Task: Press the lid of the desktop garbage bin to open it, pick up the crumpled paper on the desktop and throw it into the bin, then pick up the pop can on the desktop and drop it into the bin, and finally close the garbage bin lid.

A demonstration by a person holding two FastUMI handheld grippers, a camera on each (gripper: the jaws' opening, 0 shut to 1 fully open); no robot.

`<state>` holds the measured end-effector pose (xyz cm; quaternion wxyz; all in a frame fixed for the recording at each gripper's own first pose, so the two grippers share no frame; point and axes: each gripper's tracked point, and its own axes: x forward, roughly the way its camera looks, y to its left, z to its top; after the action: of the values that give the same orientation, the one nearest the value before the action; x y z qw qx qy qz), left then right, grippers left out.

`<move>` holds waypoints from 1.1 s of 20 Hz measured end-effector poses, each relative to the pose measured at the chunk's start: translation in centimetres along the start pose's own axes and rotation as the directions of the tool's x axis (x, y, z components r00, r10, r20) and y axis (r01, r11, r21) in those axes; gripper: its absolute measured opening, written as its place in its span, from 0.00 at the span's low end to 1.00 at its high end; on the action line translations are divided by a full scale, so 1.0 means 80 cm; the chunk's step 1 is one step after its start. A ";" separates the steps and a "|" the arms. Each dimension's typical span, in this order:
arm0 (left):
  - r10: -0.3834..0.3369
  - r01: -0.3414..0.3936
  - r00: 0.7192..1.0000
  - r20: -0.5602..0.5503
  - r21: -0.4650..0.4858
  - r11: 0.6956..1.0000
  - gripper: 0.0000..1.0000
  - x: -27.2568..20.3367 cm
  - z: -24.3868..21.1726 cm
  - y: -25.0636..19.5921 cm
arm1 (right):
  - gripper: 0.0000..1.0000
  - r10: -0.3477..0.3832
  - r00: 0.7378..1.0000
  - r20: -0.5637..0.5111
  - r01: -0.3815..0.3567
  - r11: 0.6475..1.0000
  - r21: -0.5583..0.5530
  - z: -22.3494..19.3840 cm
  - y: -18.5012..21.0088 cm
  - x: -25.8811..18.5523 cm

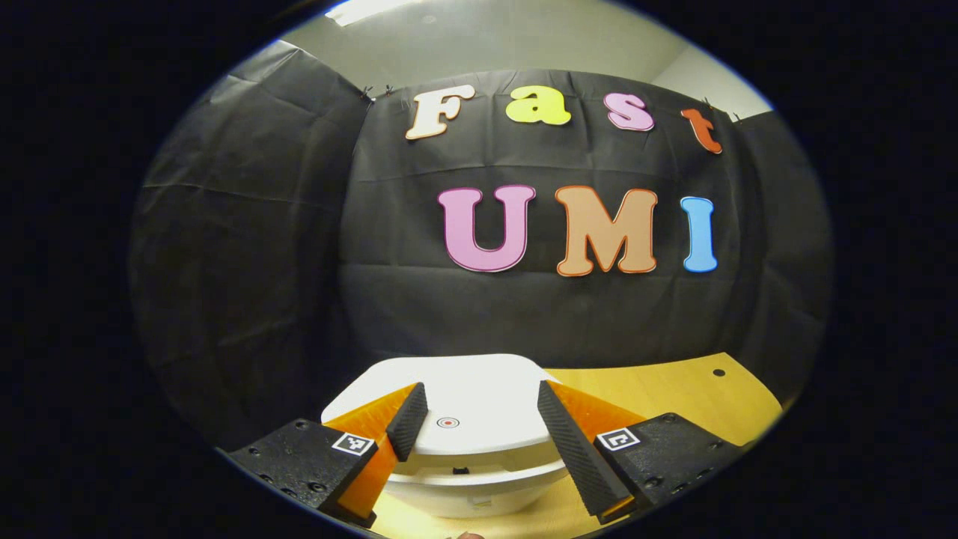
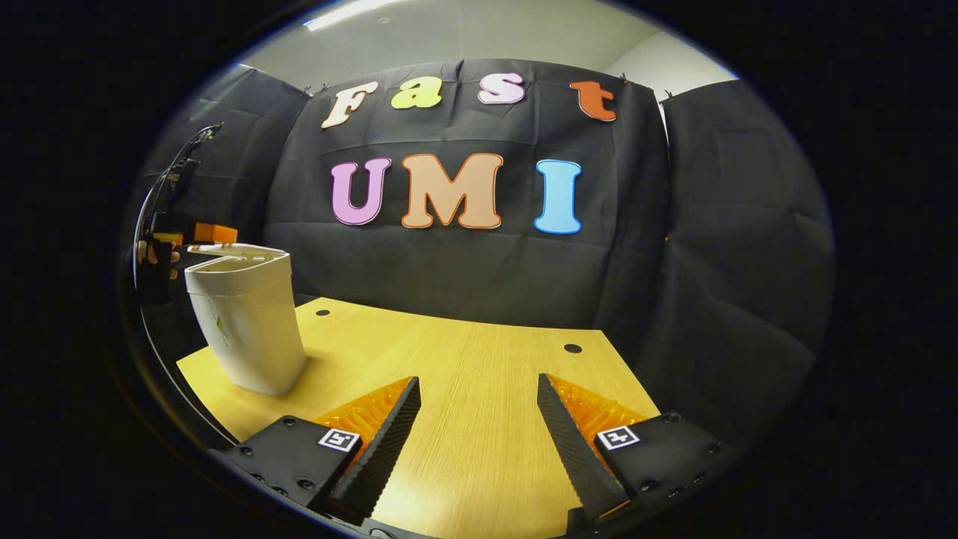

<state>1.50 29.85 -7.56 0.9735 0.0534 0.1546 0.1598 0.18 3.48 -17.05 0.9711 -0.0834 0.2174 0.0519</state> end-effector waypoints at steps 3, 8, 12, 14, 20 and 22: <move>-0.013 0.013 0.997 -0.071 -0.011 1.000 0.91 0.001 -0.032 -0.005 | 0.99 0.010 1.000 -0.005 -0.010 1.000 -0.007 -0.002 0.003 0.003; 0.016 -0.011 0.997 -0.075 0.063 0.998 0.91 -0.004 -0.040 -0.004 | 0.99 0.040 0.999 -0.028 -0.040 0.999 -0.001 -0.013 0.013 0.013; -0.033 0.034 0.999 -0.036 0.010 0.999 0.94 -0.002 -0.039 -0.014 | 0.99 0.066 0.997 -0.043 -0.065 0.998 0.016 -0.021 0.025 0.021; -0.036 0.036 0.999 -0.024 0.022 0.999 0.93 -0.002 -0.035 -0.014 | 0.99 0.066 0.997 -0.031 -0.066 0.997 0.027 -0.012 0.020 0.021; -0.063 0.058 0.987 0.147 0.043 0.997 0.93 -0.022 0.030 -0.057 | 0.99 0.015 0.996 0.088 -0.022 0.997 0.078 0.058 -0.020 0.013; -0.105 0.097 0.968 0.227 0.045 0.994 0.93 -0.037 0.054 -0.098 | 0.99 -0.010 0.991 0.130 -0.005 0.994 0.110 0.078 -0.035 0.000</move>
<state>2.50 21.26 -3.80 0.9907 0.0799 0.0464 0.1002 3.17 1.92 -11.10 0.9865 -0.0266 0.1558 0.0440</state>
